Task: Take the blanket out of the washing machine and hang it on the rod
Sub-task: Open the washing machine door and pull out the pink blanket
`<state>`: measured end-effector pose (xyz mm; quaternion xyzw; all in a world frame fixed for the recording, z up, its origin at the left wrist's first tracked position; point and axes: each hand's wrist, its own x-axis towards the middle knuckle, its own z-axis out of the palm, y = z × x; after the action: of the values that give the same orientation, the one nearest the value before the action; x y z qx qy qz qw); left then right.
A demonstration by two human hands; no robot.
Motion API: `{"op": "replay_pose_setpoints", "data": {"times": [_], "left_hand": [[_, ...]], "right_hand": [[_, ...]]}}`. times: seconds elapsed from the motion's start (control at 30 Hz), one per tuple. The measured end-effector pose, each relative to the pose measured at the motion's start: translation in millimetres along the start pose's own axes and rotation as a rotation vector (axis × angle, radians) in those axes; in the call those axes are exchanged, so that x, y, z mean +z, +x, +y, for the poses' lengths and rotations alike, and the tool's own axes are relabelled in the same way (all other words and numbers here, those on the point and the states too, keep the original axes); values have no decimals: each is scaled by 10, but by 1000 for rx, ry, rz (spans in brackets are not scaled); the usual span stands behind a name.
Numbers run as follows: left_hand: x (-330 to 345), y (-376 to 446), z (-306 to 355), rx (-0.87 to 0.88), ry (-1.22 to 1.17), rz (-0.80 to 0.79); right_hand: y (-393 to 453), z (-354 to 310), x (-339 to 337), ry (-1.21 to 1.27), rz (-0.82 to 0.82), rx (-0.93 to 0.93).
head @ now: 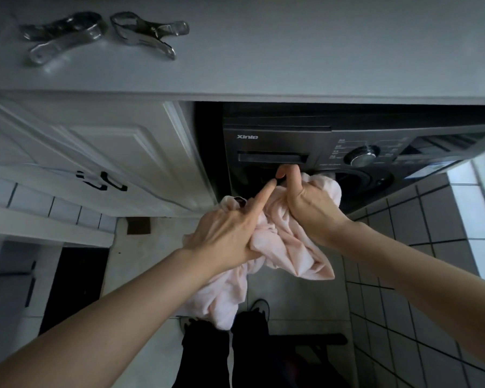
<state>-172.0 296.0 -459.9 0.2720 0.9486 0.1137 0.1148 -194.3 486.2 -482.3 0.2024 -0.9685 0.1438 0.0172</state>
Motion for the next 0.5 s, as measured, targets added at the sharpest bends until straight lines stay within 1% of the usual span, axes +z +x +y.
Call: {"op": "replay_pose_setpoints", "data": {"times": [0.1,0.2,0.3,0.37,0.4,0.5], "left_hand": [[-61,-21,57,-23,-56,9],[-79,-58,102,-59,-68,-20],[-70,-80,115,-57,-124,-34],[-48,-100,107,-61,-148,-18],[-35,-120,103,-64,-126,5],[-25,-188,96,-48,3,71]], "right_hand": [[-12,-152,-23,179,-2,115],[-71,-284,-37,214,-19,167],[-93,-440,-133,388,-112,296],[-120,-490,-183,401,-162,271],[-138,-502,-189,387,-168,227],[-189,-489,-227,458,-201,65]]}}
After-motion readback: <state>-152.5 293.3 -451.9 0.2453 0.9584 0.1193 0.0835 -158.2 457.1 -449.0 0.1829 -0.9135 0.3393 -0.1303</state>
